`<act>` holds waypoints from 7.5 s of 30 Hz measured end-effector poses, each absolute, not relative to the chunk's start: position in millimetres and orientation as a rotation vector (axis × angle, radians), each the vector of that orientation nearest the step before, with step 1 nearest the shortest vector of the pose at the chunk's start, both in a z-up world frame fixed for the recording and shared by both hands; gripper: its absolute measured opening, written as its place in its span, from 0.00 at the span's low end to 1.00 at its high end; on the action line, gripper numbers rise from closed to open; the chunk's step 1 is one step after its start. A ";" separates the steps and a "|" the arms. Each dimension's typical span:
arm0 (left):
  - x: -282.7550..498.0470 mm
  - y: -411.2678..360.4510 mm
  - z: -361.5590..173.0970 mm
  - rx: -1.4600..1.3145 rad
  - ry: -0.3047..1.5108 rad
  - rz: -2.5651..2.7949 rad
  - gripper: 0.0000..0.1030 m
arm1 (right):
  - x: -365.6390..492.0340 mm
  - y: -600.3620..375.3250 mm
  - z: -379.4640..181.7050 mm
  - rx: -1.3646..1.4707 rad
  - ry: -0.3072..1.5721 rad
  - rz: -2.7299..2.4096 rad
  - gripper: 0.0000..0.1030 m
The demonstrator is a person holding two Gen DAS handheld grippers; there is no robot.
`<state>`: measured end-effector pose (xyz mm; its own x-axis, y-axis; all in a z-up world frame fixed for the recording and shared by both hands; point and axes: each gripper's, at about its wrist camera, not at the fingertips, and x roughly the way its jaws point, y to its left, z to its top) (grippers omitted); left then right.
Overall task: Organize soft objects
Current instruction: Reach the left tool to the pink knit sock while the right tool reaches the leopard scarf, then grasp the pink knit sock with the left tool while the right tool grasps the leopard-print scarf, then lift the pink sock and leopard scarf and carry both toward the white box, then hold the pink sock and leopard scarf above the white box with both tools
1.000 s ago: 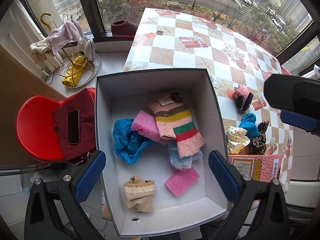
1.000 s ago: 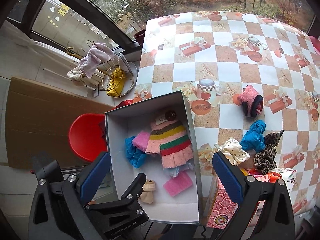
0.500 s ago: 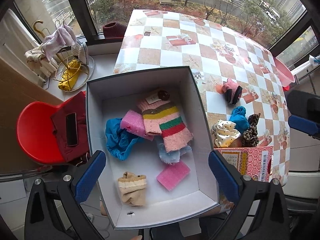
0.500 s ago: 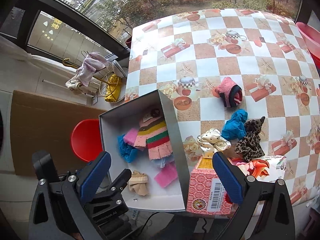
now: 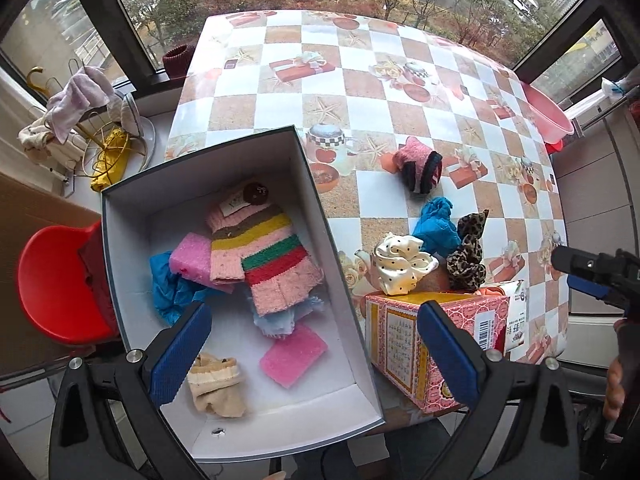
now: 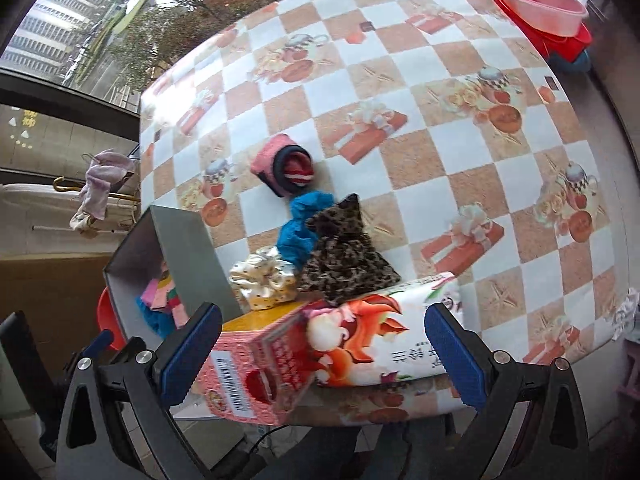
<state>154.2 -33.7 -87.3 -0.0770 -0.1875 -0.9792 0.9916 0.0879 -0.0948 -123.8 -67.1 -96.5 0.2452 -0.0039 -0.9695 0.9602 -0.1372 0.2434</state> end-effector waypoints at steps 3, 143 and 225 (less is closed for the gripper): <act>147.9 -39.2 -91.6 0.980 1.194 -1.268 1.00 | -138.8 -65.1 -118.4 1.469 0.996 -1.117 0.99; -3.9 -48.3 -62.0 1.035 1.144 -1.548 0.26 | -195.0 -33.1 -107.6 1.435 0.920 -1.113 0.32; 227.7 66.3 -62.2 0.715 1.220 -1.316 0.26 | 44.7 33.3 -48.7 1.123 1.068 -0.852 0.32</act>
<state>227.7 66.3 -62.2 -0.1674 -0.3208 -0.9322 0.9537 0.1868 -0.2355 44.7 33.3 -48.7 0.2859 -0.0138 -0.9582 0.9311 0.2402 0.2744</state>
